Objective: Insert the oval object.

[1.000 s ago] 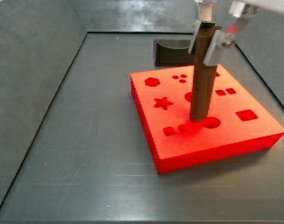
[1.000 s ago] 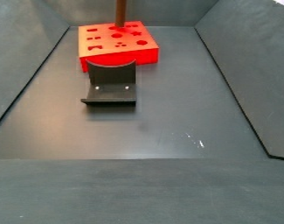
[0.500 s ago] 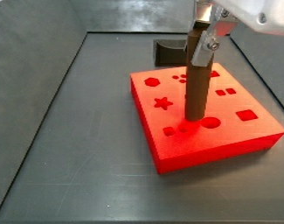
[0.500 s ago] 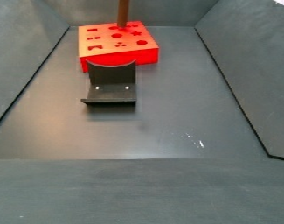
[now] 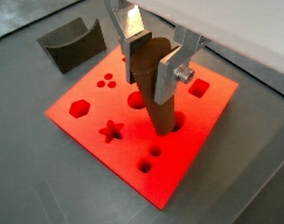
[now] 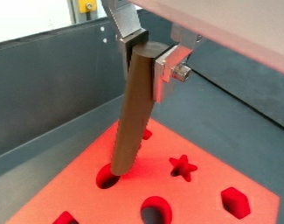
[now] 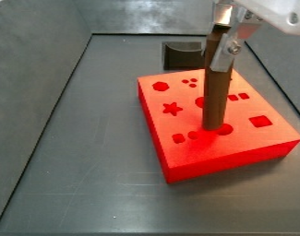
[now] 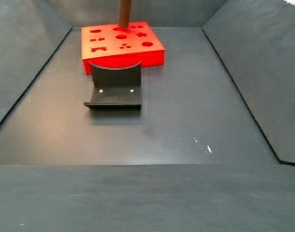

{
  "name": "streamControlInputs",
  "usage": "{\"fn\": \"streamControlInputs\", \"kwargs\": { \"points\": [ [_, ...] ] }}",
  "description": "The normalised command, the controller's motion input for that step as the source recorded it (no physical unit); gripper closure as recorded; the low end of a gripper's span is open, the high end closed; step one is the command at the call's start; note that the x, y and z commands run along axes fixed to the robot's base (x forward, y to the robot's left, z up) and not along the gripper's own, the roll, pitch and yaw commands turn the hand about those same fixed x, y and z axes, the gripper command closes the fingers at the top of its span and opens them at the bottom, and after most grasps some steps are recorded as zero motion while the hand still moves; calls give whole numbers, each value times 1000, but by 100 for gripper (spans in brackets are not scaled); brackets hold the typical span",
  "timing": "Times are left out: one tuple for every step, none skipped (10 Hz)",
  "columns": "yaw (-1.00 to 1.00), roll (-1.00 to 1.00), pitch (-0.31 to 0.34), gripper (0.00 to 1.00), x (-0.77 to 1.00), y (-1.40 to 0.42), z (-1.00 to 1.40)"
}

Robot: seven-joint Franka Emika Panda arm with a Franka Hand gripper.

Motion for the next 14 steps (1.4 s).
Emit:
{"fn": "streamControlInputs", "kwargs": {
  "points": [
    [0,36,211,100,1000,-40,-6],
    [0,13,180,100,1000,0,0],
    [106,0,146,100,1000,0,0],
    [114,0,139,100,1000,0,0],
    [160,-4,124,100,1000,0,11],
    [243,-24,0,100,886,-140,0],
    [280,-11,-41,100,726,-194,-3],
    [283,-101,0,100,594,0,0],
    [23,-10,0,100,0,0,0],
    [6,0,1,100,0,0,0],
    [-57,46,163,100,0,217,-69],
    [-189,19,96,100,-131,131,-120],
    [-169,0,0,100,-363,57,-83],
    [0,33,0,100,-54,-14,-29]
  ]
}}
